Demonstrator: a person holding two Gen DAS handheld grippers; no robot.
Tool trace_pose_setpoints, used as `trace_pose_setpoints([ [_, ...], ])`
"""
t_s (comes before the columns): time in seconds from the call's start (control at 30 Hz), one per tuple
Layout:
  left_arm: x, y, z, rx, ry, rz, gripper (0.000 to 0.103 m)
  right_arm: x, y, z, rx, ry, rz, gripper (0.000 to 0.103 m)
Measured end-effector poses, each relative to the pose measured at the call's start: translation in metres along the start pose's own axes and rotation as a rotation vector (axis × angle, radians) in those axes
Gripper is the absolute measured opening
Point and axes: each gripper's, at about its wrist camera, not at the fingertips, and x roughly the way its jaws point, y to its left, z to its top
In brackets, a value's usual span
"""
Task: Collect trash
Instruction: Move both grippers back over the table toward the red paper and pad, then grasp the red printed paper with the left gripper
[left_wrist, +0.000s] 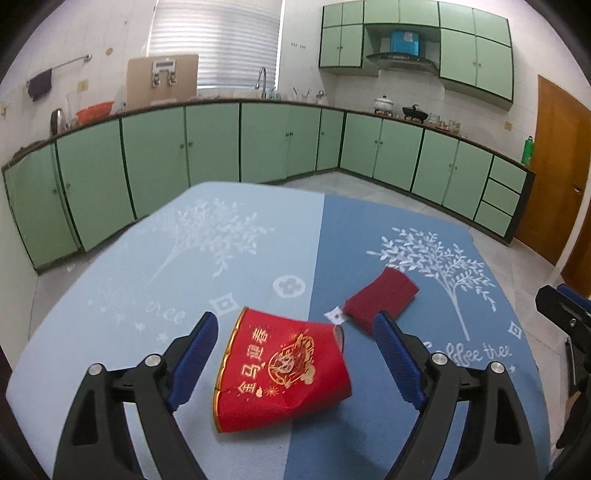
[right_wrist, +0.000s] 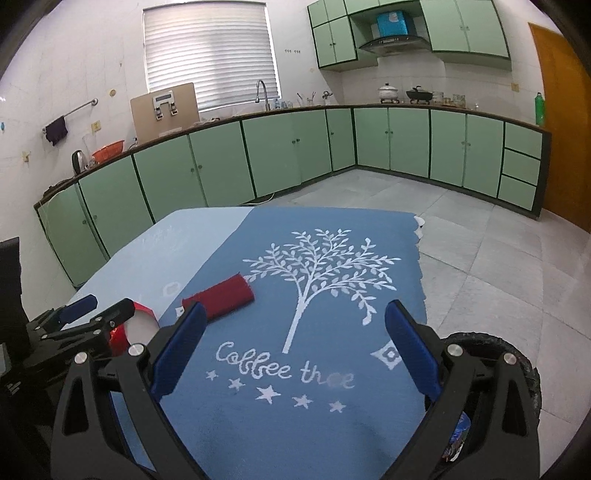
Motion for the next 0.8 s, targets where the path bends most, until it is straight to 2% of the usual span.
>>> trace_pose_setpoints([
  [0.23, 0.017, 0.007, -0.002, -0.039, 0.071, -0.01, 0.087, 0.014, 0.009, -0.004, -0.019, 0.03, 0.021, 0.095],
  [0.43, 0.029, 0.006, -0.003, -0.034, 0.123, -0.011, 0.087, 0.021, 0.012, -0.007, -0.026, 0.044, 0.026, 0.095],
  [0.5, 0.033, 0.007, -0.004, -0.034, 0.141, -0.016, 0.084, 0.023, 0.011, -0.008, -0.025, 0.049, 0.024, 0.095],
  [0.53, 0.034, 0.007, -0.004, -0.034, 0.148, -0.018, 0.076, 0.023, 0.01, -0.009, -0.024, 0.05, 0.023, 0.095],
  [0.63, 0.035, 0.007, -0.004, -0.042, 0.148, -0.031, 0.075, 0.025, 0.008, -0.009, -0.021, 0.054, 0.02, 0.095],
  [0.8, 0.025, 0.007, -0.002, -0.04, 0.1, -0.027, 0.073, 0.031, 0.012, -0.007, -0.029, 0.06, 0.029, 0.095],
])
